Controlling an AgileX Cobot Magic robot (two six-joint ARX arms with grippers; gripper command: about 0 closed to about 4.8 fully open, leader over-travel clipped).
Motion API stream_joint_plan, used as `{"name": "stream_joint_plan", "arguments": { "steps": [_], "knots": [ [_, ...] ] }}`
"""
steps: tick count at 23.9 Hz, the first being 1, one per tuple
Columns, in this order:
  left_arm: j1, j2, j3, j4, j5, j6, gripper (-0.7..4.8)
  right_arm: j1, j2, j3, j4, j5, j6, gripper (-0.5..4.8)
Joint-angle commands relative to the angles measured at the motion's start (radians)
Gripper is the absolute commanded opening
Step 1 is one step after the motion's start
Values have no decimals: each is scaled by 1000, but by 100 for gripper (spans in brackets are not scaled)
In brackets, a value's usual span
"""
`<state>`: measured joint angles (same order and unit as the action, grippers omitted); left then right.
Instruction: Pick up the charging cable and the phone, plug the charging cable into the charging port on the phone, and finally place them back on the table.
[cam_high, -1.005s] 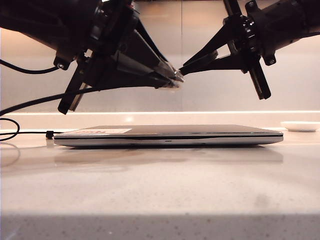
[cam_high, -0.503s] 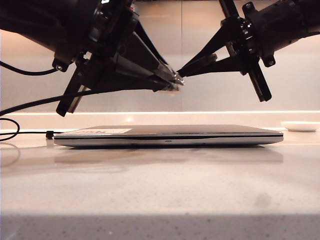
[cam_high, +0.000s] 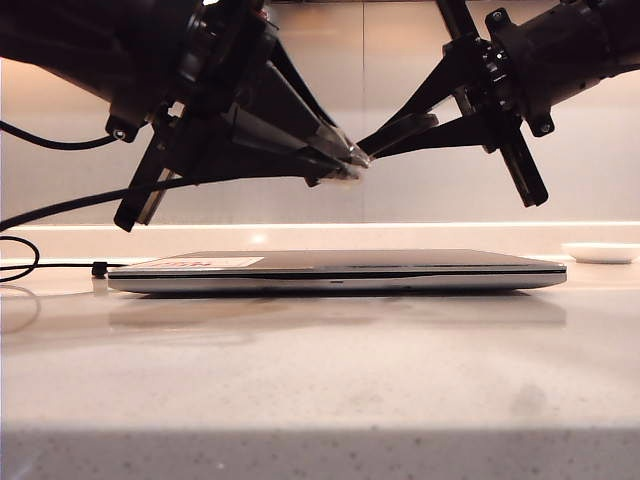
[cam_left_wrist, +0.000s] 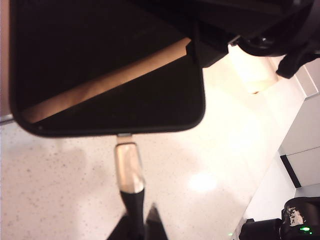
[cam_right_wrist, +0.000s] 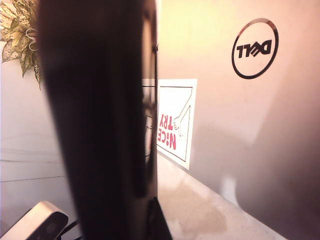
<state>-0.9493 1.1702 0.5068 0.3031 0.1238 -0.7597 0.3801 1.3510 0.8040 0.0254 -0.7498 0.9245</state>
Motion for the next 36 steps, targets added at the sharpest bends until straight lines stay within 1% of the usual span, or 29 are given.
{"name": "stream_joint_plan", "arguments": {
  "steps": [1, 7, 10, 12, 18, 21, 25, 30, 34, 36],
  "knots": [
    [0, -4, 3, 47, -7, 5, -6, 16, -8, 8, 28, -26, 18, -6],
    [0, -4, 3, 51, -7, 6, -6, 16, -8, 8, 27, -38, 17, -6],
    [0, -4, 3, 51, -7, 31, -6, 16, -10, 8, 28, -39, -15, -6],
    [0, -4, 3, 51, -7, 31, -6, 16, -10, 8, 27, -43, -36, -6],
    [0, -4, 3, 51, -7, 31, -6, 16, -10, 8, 26, -103, -43, -6],
    [0, -4, 3, 51, -7, 31, -6, 16, -10, 8, 8, -97, 47, -6],
    [0, -4, 3, 51, -7, 31, -6, 16, -10, 8, -29, -94, 95, -6],
    [0, -4, 3, 55, -7, 30, -6, 16, -11, 8, -22, -94, 36, -6],
    [0, -4, 3, 62, -7, 30, -4, 16, -11, 8, -21, -86, 19, -6],
    [0, -4, 3, 62, -7, 30, 16, 16, -11, 8, -21, -84, 19, -6]
  ]
}}
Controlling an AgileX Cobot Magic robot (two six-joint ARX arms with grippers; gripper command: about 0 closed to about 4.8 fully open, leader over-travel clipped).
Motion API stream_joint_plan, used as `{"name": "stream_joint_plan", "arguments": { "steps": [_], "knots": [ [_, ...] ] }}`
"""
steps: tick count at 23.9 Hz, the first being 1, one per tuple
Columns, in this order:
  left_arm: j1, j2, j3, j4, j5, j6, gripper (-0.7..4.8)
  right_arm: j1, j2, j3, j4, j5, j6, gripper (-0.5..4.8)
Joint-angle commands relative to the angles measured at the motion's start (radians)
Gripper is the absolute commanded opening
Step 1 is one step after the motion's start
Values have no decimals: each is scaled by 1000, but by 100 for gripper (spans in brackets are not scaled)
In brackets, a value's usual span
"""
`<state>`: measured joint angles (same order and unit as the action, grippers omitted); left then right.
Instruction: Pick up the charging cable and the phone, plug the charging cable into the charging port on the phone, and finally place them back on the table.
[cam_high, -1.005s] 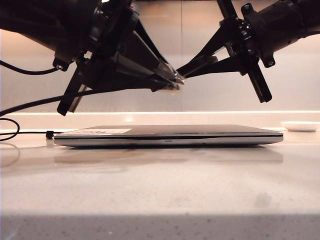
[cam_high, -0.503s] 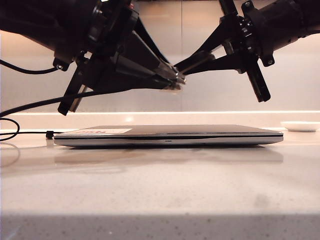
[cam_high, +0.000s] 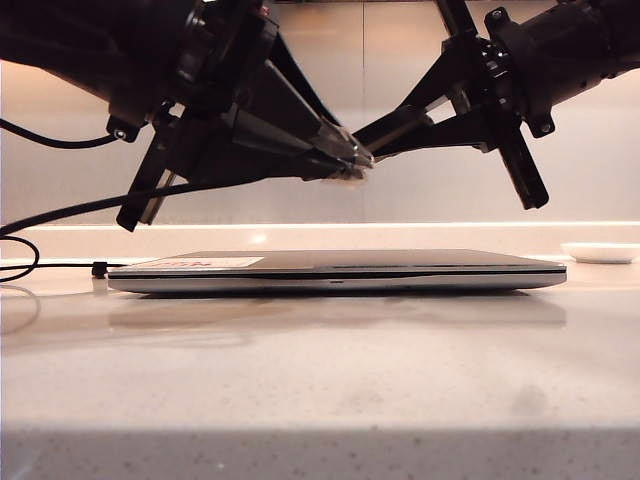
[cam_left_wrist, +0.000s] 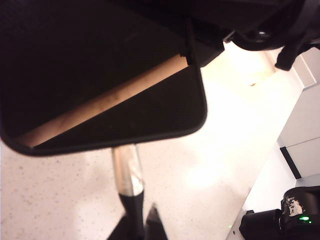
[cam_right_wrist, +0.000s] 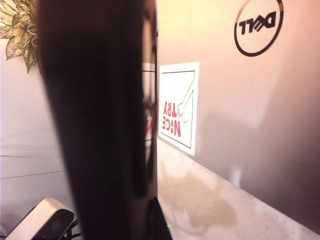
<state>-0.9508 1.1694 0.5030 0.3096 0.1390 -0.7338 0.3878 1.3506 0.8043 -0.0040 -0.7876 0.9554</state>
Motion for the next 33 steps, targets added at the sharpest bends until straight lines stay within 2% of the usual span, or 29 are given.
{"name": "stream_joint_plan", "arguments": {
  "steps": [1, 3, 5, 11, 15, 17, 19, 21, 24, 26, 28, 30, 31, 33],
  "knots": [
    [2, -3, 7, 55, -22, 4, 34, 8, -10, 7, 9, -44, -13, -6],
    [2, -3, 7, 55, -23, 4, 103, 8, -16, 7, 14, -35, -14, -6],
    [2, -3, 7, 55, -23, 4, 118, 7, -22, 8, 16, -21, -16, -6],
    [1, -17, 8, 55, -23, 4, 122, -10, -27, 9, 30, 30, -52, -6],
    [2, -79, 8, 46, -23, 6, 121, -78, -32, 10, 30, 54, -80, -6],
    [2, -121, 8, 39, -23, 42, 116, -123, -42, 11, 14, 53, -99, -6],
    [8, -158, 9, 23, -23, 65, 59, -173, -58, 16, -29, 49, -132, -6],
    [30, -196, 9, -11, -23, 80, -10, -227, -74, 38, -127, 49, -208, -6],
    [85, -247, 9, -64, -23, 132, -6, -303, -83, 97, -310, 49, -349, -6],
    [159, -292, 9, -156, -23, 212, -6, -389, -82, 169, -494, 48, -480, -6],
    [229, -317, 9, -232, -23, 216, -6, -455, -82, 212, -605, 49, -548, -6],
    [274, -334, 10, -269, -23, 250, -6, -496, -80, 232, -660, 49, -575, -6],
    [314, -348, 10, -285, -23, 294, -6, -532, -74, 242, -689, 54, -594, -6],
    [364, -359, 10, -288, -23, 328, -6, -557, -51, 243, -689, 66, -598, -6]
  ]
}}
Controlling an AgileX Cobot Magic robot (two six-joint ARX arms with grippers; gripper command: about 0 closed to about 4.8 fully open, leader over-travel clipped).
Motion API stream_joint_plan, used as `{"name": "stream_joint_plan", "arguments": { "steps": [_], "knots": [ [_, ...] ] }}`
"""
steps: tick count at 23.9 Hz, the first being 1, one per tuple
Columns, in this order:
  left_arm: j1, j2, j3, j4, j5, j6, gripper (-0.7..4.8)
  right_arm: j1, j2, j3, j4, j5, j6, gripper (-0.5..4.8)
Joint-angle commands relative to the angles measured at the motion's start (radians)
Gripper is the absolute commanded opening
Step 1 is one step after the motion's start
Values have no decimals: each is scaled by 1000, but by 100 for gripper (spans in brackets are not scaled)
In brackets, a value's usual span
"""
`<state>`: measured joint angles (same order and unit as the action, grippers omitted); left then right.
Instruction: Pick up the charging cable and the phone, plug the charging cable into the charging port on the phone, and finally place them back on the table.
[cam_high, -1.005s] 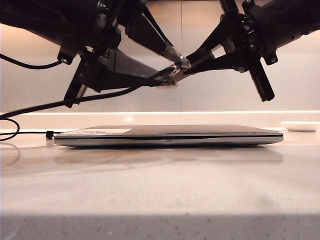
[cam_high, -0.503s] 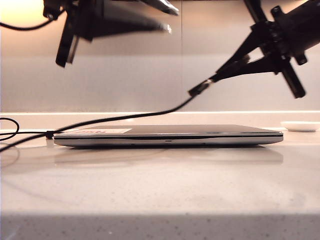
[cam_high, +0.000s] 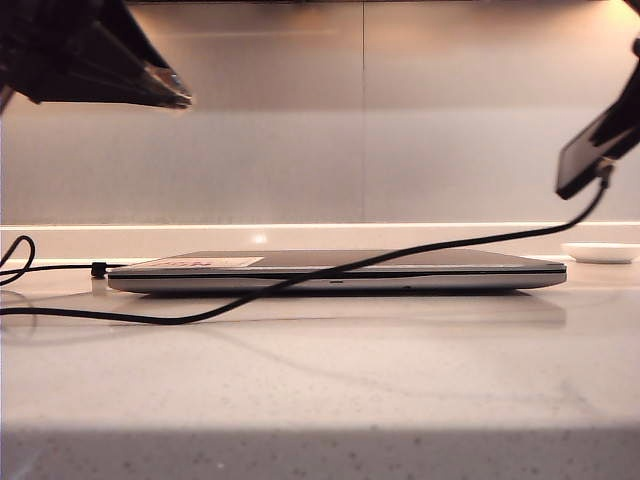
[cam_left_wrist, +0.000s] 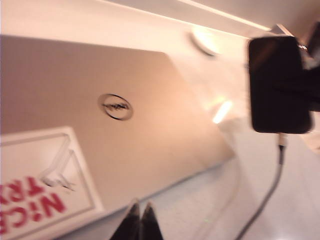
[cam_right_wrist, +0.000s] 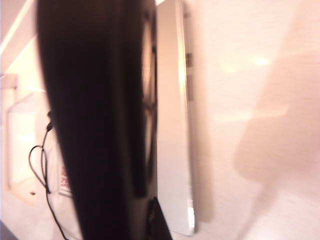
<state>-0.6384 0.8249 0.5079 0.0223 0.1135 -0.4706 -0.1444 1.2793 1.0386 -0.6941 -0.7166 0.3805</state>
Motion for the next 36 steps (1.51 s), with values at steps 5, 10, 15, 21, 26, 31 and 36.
{"name": "stream_joint_plan", "arguments": {
  "steps": [5, 10, 15, 21, 26, 31, 36],
  "knots": [
    [95, -15, 30, -14, 3, 109, -6, -26, 138, 11, 22, 3, -65, -6],
    [94, -15, 40, -14, 3, 109, -6, -26, 270, 63, 22, 5, -106, -6],
    [94, -15, 40, -14, 3, 109, -6, -21, 369, 183, -31, 19, -153, -6],
    [94, -15, 40, -14, 3, 109, -6, -21, 402, 222, -69, 28, -158, 89],
    [94, -15, 40, -14, 3, 109, -6, -21, 402, 226, -81, 43, -159, 181],
    [94, -15, 40, -14, 3, 109, -6, -22, 367, 227, -123, 69, -170, 180],
    [94, -15, 42, -14, 3, 109, -6, -22, 294, 245, -192, 143, -194, 180]
  ]
}}
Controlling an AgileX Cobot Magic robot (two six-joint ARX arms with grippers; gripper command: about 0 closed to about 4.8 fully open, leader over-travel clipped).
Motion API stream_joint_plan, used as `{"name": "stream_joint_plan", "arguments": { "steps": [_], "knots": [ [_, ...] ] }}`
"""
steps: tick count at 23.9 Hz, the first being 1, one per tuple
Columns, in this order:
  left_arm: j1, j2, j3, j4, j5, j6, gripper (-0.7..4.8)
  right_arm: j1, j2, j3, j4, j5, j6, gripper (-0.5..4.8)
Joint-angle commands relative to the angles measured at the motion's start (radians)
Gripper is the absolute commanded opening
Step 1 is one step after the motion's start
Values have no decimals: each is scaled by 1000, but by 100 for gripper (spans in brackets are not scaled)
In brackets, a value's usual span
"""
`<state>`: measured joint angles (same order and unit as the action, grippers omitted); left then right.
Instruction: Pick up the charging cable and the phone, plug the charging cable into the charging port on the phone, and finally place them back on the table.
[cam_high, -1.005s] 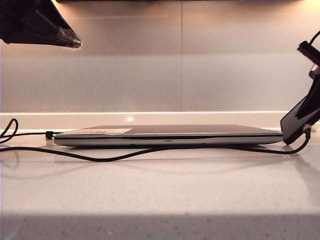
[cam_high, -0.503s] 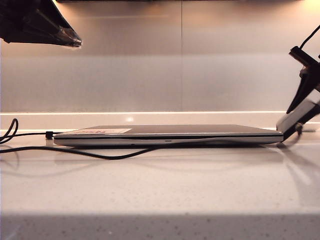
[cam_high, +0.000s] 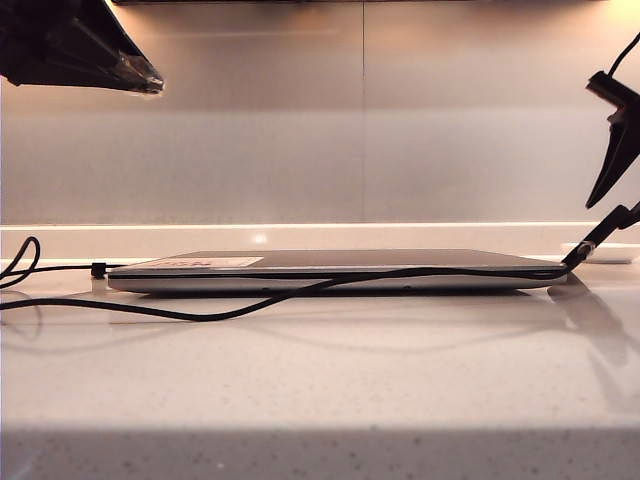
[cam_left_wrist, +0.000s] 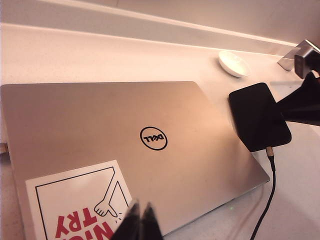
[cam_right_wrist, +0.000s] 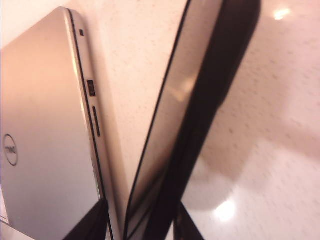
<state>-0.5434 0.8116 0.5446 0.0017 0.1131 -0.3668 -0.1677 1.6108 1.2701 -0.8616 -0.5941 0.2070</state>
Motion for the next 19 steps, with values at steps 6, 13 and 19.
{"name": "stream_joint_plan", "arguments": {
  "steps": [6, 13, 19],
  "knots": [
    [-1, -3, 14, -5, 3, 28, -6, 1, -156, 55, -61, 80, -26, 101],
    [1, -11, 121, -201, 3, 150, -6, 60, -388, -17, 49, 182, -136, -7],
    [1, -46, 80, -245, 3, 157, -6, 89, -702, -356, 388, 190, -137, -6]
  ]
}}
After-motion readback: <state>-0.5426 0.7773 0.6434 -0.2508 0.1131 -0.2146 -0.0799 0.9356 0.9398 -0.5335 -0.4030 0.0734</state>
